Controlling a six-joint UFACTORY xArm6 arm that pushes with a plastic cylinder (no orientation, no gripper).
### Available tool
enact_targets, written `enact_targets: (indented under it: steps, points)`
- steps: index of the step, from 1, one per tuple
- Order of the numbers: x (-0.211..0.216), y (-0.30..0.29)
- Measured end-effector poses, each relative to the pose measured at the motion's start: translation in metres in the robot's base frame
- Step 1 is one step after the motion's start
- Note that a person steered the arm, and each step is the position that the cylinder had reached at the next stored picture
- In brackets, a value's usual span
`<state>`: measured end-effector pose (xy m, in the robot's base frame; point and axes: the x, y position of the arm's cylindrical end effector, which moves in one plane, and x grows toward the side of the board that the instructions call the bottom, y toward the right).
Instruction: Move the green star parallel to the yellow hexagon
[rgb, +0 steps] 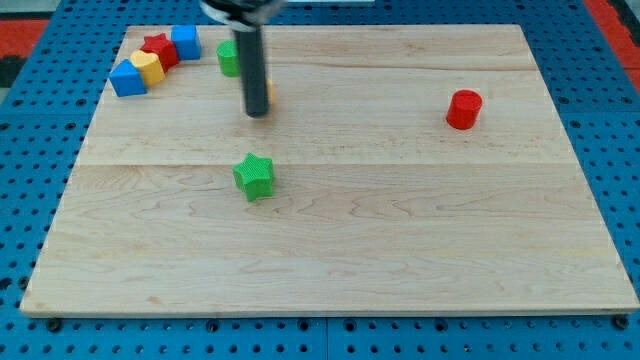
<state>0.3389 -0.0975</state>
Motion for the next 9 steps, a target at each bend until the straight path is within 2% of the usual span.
enact_targets:
  steps: [1, 2, 3, 4, 5, 6, 7, 8, 9]
  points:
    - [0.011, 0.057]
    - [-0.021, 0.036]
    - [-0.044, -0.022]
    - [-0.043, -0.032]
    - [0.011, 0.083]
    - [0.115, 0.125]
    - [0.122, 0.05]
    - [0.146, 0.065]
    - [0.126, -0.007]
